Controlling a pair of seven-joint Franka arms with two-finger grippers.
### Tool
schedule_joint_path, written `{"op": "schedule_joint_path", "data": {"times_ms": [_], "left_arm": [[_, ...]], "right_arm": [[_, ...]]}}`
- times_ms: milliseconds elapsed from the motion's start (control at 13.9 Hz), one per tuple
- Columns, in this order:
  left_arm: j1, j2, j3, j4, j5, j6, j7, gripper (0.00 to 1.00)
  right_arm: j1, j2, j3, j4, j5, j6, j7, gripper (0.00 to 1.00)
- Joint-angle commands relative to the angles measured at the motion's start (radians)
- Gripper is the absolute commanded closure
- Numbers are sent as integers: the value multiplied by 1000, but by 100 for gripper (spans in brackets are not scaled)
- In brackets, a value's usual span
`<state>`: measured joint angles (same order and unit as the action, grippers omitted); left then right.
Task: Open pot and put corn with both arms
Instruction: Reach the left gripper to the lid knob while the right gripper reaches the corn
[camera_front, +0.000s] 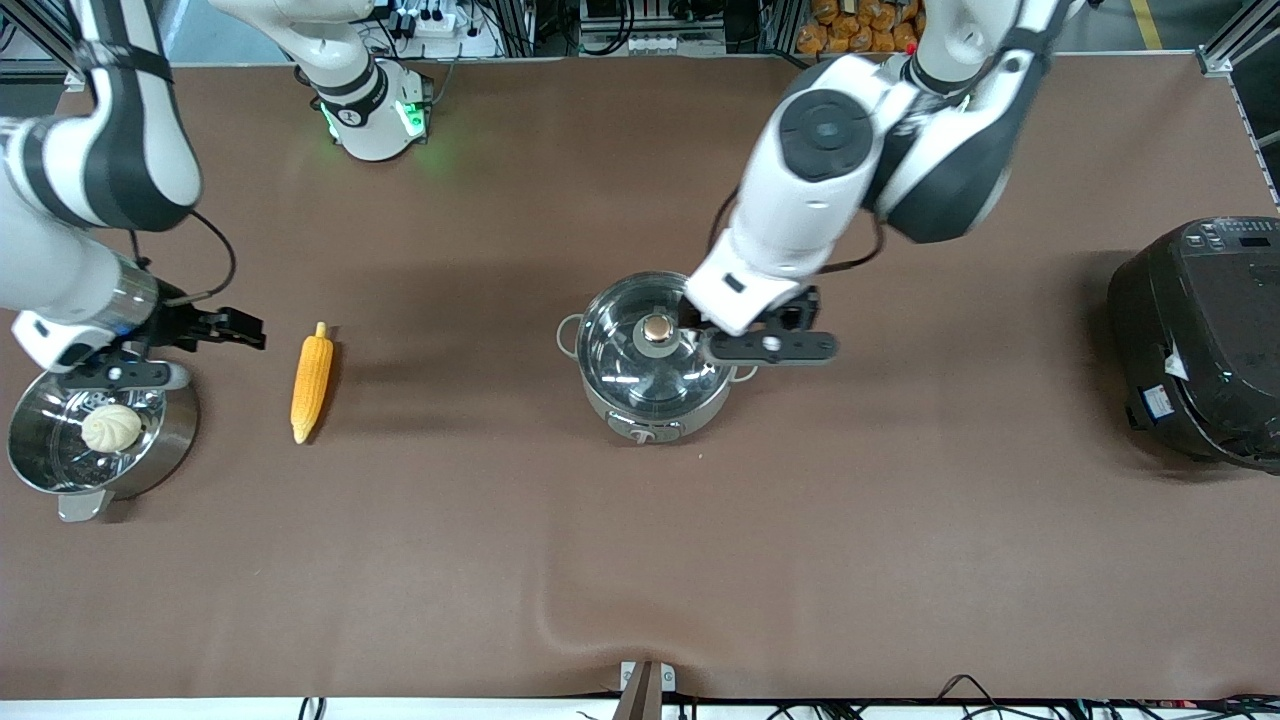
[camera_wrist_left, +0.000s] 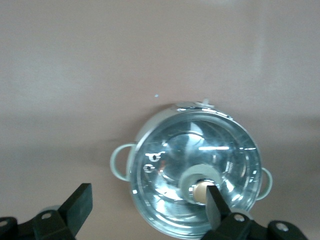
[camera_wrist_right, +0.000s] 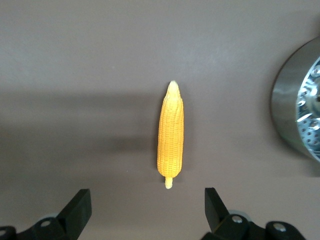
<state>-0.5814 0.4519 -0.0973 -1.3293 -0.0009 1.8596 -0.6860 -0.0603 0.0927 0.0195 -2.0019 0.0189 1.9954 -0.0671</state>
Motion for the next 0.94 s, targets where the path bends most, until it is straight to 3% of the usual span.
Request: {"op": "schedule_joint_path", "data": {"times_ms": [0,288,863], "left_arm": [[-43,48,19,38,-7,16,-32,0],[-93,97,19,36,-5,18,-35,0],[-155,194,18,33,-4,42,-67,0]], "right_arm": [[-6,-25,3,-187,7,179,-28,0],[-7,57,2,-290,7,345,-36,0],[-65,265,2,-284,4,557,-36,1]]}}
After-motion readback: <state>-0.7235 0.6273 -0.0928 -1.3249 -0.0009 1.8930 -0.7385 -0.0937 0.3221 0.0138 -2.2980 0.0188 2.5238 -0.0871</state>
